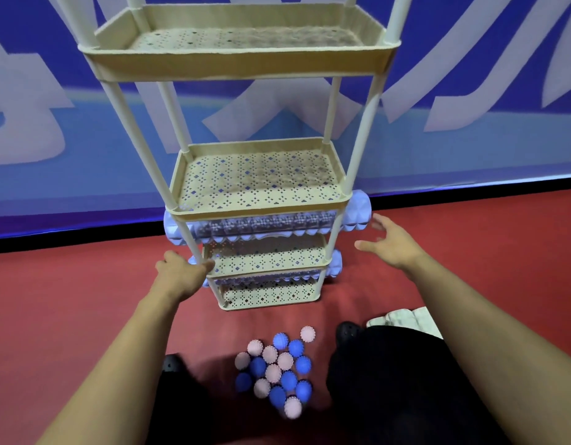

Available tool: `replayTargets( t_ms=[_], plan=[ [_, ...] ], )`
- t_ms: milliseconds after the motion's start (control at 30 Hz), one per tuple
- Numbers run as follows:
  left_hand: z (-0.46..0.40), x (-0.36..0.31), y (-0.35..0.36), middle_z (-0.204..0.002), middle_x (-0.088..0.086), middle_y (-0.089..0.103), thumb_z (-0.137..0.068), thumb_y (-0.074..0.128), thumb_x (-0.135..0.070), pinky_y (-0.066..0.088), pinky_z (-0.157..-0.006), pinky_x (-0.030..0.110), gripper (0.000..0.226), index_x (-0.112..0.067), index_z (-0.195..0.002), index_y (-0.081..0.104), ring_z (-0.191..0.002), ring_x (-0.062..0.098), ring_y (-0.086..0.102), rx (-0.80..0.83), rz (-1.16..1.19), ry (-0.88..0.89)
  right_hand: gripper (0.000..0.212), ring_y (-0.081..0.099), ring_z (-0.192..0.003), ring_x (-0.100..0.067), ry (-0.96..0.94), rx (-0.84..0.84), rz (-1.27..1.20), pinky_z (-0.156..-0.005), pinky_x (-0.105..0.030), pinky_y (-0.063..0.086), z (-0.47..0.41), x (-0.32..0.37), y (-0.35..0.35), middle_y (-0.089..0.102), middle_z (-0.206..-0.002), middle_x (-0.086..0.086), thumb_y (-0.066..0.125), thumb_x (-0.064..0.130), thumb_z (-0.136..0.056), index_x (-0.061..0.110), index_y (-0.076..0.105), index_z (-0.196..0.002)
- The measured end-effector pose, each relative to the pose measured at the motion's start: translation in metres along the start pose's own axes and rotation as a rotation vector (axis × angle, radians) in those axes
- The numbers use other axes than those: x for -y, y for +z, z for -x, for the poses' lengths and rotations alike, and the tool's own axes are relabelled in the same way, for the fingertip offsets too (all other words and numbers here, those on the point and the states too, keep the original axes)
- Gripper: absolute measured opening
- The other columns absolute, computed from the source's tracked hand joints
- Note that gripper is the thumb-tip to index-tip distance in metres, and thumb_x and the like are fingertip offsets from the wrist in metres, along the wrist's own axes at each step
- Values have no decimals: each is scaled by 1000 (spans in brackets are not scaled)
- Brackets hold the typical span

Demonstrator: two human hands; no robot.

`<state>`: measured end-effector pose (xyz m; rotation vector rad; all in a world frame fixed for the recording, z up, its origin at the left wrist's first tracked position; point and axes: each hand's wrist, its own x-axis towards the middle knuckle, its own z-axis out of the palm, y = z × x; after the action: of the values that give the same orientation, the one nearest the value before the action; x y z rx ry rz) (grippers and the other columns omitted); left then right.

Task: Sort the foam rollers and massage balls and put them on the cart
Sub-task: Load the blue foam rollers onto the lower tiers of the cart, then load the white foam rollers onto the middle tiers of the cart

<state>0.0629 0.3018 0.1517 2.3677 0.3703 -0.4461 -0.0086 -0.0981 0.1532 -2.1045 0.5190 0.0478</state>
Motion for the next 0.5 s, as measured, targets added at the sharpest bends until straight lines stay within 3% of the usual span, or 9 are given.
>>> replayTargets(
  t_ms=[100,267,433,500],
  plan=[
    [34,-29,24,-148,19,46,-89,67,-52,40,-110,48,74,-8,-145,46,-135,36,46,89,-12,216,81,50,-134,-27,51,5,120,-112,-40,41,23,-16,-23,48,-151,-9,82,23,-83,14,40,-151],
    [82,-81,70,-148,7,50,-92,62,-56,41,-110,41,67,-15,-144,49,-133,21,51,167,1,497,70,51,-134,-27,215,30,196,-110,-35,40,74,-92,-41,48,-151,-12,77,24,-88,8,45,-148],
    [104,-113,119,-144,-1,50,-92,61,-57,43,-103,35,60,-22,-140,53,-127,15,54,305,26,582,68,51,-132,-29,424,58,183,-108,-36,41,103,-179,-34,51,-148,-12,77,27,-88,7,46,-146],
    [108,-122,140,-141,-2,51,-92,63,-55,48,-99,30,57,-23,-138,54,-117,4,58,354,45,583,75,54,-128,-29,508,70,185,-101,-32,44,110,-209,-24,53,-146,-12,78,33,-86,9,43,-147]
  ],
)
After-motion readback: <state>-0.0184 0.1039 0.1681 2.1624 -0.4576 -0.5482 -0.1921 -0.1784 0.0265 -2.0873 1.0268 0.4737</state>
